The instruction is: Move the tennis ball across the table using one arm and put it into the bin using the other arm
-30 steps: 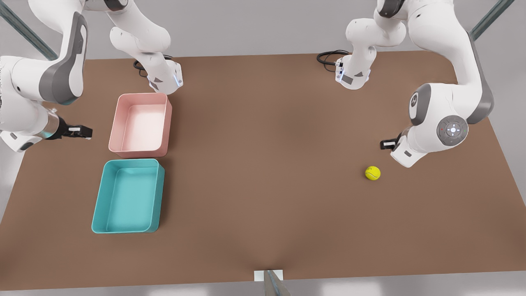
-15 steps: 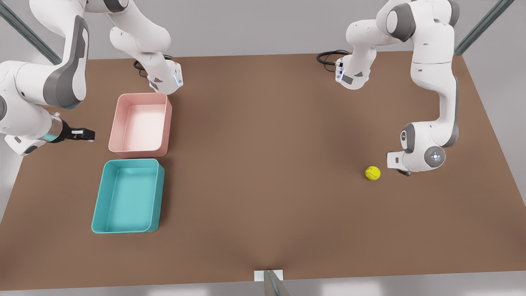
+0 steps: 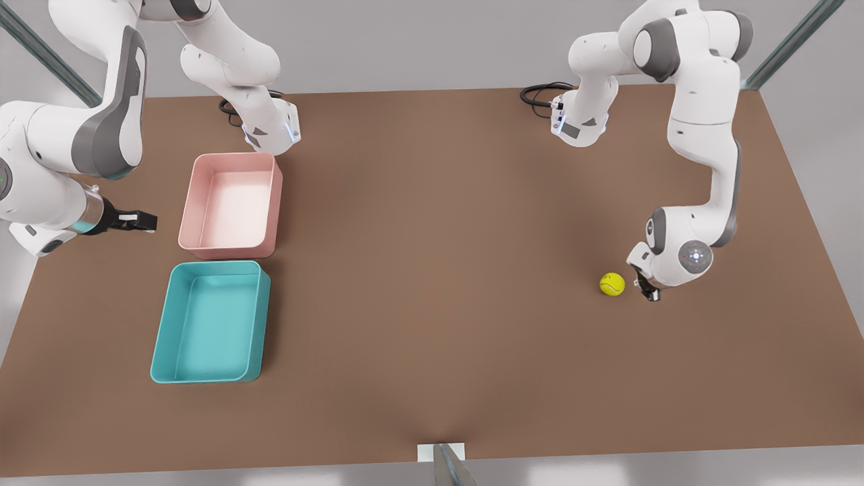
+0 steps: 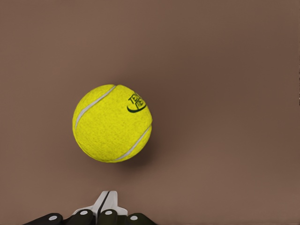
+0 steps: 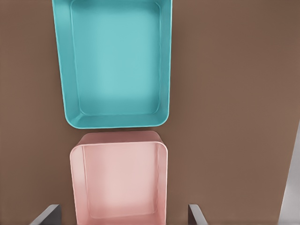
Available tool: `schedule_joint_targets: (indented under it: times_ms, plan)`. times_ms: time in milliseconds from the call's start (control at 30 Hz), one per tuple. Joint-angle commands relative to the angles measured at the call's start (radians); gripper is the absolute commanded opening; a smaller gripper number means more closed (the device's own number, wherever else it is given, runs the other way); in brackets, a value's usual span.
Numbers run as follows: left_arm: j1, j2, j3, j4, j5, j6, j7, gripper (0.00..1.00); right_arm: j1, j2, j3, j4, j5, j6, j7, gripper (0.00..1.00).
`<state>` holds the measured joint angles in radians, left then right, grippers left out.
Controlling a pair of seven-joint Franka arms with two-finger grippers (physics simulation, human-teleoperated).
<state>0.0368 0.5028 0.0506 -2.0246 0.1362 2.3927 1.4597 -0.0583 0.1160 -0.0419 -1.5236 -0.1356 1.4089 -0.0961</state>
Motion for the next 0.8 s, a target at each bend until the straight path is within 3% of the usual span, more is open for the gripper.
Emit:
schedule_joint_targets:
  times_ms: [0, 400, 533, 633, 733, 767]
  plan:
    - [-0.001, 0.0, 0.0, 0.001, 0.002, -0.029, 0.085, 0.21, 0.0, -0.001, -0.001, 0.0, 0.001, 0.001, 0.001, 1.0]
    - [-0.044, 0.0, 0.0, 0.01, -0.003, -0.044, -0.007, 0.21, 0.0, -0.001, -0.001, 0.0, 0.001, 0.002, 0.001, 1.0]
    - [-0.274, 0.003, 0.0, 0.041, -0.015, -0.046, -0.43, 0.21, 0.0, -0.001, 0.0, 0.0, 0.001, 0.004, 0.003, 1.0]
    - [-0.328, -0.018, -0.008, 0.089, -0.449, -0.159, -0.69, 0.21, 0.0, -0.001, 0.0, 0.0, 0.001, 0.004, 0.003, 1.0]
    - [-0.317, -0.006, -0.003, 0.118, -0.206, -0.165, -0.69, 0.21, 0.0, 0.004, 0.0, 0.0, 0.001, 0.005, 0.003, 1.0]
    - [-0.317, 0.0, 0.038, 0.249, -0.101, -0.343, -0.861, 0.21, 0.0, 0.005, -0.001, 0.0, 0.002, 0.007, 0.003, 1.0]
